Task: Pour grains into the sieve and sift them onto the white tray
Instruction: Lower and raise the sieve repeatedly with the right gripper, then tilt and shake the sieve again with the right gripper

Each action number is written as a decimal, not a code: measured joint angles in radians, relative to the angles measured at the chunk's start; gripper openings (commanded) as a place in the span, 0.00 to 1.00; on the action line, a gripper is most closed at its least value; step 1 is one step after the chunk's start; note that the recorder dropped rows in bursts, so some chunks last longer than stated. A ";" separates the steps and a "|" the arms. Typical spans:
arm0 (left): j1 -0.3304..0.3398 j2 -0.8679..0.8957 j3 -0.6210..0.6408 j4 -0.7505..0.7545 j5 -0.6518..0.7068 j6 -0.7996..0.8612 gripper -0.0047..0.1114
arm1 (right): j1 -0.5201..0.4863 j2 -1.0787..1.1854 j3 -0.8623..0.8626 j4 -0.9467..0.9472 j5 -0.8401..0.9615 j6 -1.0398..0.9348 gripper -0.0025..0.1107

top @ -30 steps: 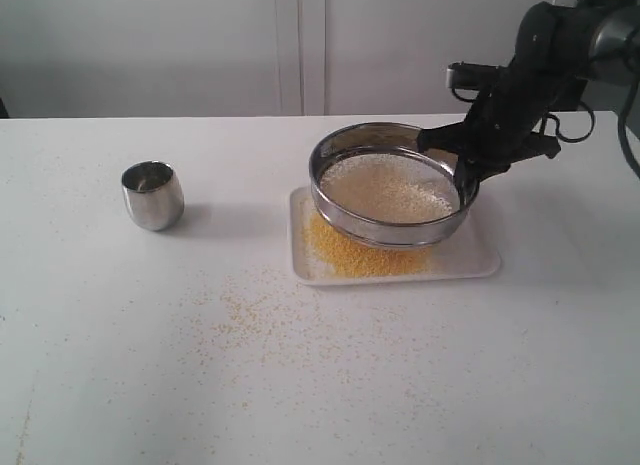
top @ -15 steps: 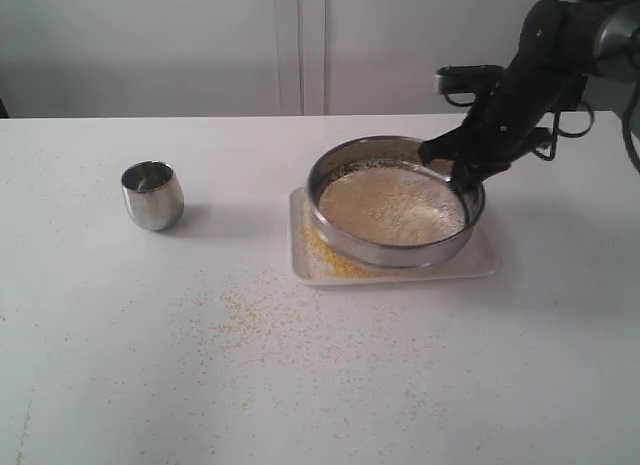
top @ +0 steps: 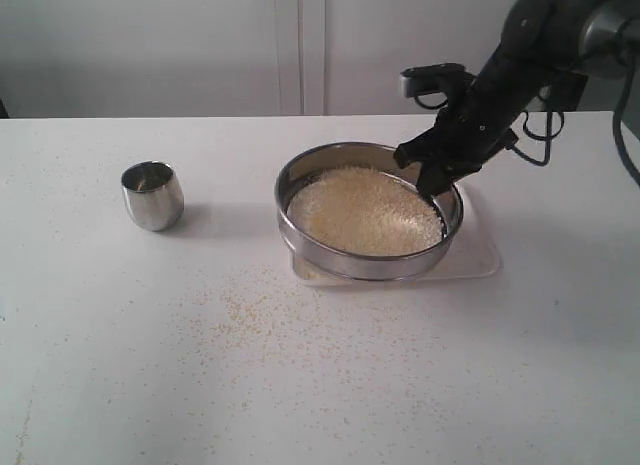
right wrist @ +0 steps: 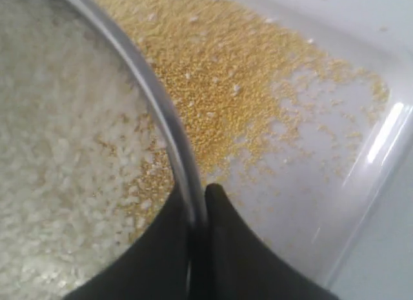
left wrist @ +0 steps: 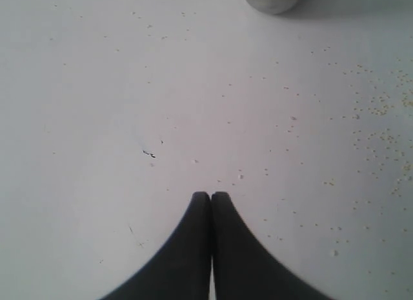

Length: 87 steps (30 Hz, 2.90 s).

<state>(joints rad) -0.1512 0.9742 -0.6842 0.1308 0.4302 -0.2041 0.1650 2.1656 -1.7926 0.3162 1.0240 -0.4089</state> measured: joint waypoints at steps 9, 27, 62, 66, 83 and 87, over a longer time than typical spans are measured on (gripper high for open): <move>0.000 0.000 0.000 0.000 0.000 0.000 0.04 | -0.025 -0.004 0.000 0.019 -0.004 -0.061 0.02; 0.000 0.000 0.000 0.000 0.000 0.003 0.04 | -0.003 -0.028 0.000 -0.247 -0.042 0.390 0.02; 0.000 0.000 0.000 0.000 0.000 0.003 0.04 | -0.014 -0.057 0.008 -0.194 -0.134 0.137 0.02; 0.000 0.000 0.000 0.000 0.000 0.003 0.04 | 0.008 -0.059 0.010 -0.247 -0.098 0.175 0.02; 0.000 0.000 0.000 0.000 0.000 0.003 0.04 | -0.040 -0.064 0.006 -0.051 -0.138 -0.044 0.02; 0.000 0.000 0.000 0.000 0.000 0.003 0.04 | -0.005 -0.065 0.009 -0.097 -0.076 0.120 0.02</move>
<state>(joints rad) -0.1512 0.9742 -0.6842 0.1308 0.4302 -0.2014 0.1596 2.1002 -1.7834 0.2187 0.9480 -0.2888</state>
